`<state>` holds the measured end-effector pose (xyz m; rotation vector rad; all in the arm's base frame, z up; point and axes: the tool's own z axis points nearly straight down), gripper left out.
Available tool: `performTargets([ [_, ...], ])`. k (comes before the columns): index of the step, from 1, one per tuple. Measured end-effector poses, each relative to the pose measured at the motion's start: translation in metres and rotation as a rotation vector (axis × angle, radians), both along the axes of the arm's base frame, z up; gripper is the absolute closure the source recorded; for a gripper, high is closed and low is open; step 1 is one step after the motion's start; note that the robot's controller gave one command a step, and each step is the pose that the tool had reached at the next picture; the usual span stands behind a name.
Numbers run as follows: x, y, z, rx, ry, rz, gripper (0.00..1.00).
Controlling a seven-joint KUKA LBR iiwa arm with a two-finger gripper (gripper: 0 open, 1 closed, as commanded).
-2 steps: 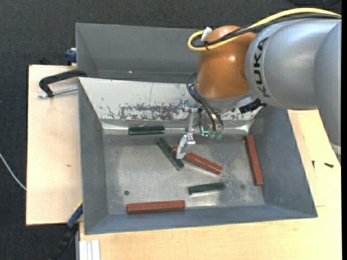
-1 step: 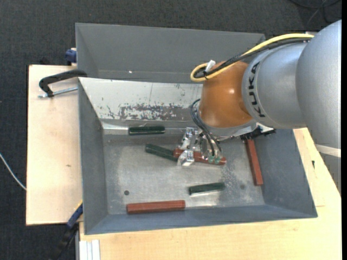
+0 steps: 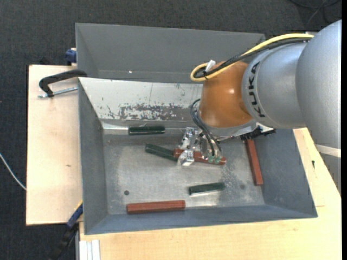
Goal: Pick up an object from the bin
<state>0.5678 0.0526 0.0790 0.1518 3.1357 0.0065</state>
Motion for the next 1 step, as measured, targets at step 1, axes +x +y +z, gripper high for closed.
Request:
performTargets([
  [1, -0.0021, -0.0221, 0.1474, -0.003, -0.004, -0.018, 1.0],
])
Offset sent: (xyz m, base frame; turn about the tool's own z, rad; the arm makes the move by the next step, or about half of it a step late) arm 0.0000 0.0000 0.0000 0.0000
